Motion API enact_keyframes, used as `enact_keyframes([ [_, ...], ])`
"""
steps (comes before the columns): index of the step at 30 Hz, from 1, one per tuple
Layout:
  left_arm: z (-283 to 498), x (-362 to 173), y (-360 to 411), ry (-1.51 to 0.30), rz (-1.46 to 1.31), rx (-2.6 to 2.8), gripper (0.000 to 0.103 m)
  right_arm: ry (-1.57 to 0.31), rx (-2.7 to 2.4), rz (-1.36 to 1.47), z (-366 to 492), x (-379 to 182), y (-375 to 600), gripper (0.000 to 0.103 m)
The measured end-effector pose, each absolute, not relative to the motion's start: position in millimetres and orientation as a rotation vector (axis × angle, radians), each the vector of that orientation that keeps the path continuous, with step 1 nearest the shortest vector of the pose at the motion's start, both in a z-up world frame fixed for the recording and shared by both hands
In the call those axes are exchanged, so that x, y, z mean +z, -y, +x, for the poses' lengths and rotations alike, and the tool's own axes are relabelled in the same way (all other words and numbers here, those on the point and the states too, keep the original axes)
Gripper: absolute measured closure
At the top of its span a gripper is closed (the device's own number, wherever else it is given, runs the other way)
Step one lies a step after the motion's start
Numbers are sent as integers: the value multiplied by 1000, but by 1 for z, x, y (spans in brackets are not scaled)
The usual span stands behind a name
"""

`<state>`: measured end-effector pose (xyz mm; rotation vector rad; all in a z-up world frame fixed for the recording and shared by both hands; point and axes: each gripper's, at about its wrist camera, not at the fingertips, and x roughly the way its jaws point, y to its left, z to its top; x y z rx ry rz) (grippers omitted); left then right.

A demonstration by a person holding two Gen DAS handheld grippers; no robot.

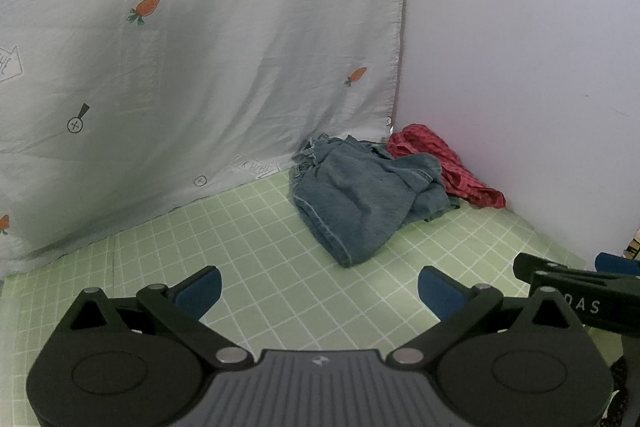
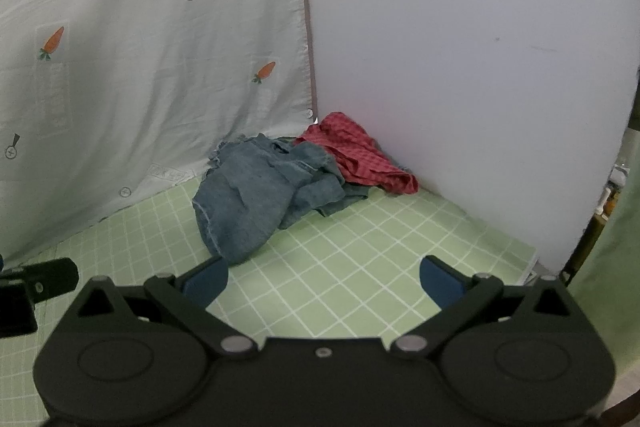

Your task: Fold clothes

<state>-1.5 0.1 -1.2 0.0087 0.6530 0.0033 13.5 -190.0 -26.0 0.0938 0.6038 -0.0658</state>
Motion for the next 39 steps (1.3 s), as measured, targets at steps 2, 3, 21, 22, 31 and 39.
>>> enact_keyframes([
  [2,-2,-2,0,-652,10,4,0,-601,-66,93,14,-26,189,0],
  [3,-2,-2,-1,-653,11,4,0,-599,-67,93,14,-26,189,0],
  [21,-7,-8,1,-648,16,5,0,-593,-64,93,15,-26,188,0],
  [22,-7,-8,1,-649,15,5,0,-593,-63,94,15,-26,188,0],
  [31,-7,-9,1,-649,15,3,0,-597,-63,92,16,-27,189,0],
  [39,-6,-9,2,-655,13,5,0,-603,-68,90,16,-26,187,0],
])
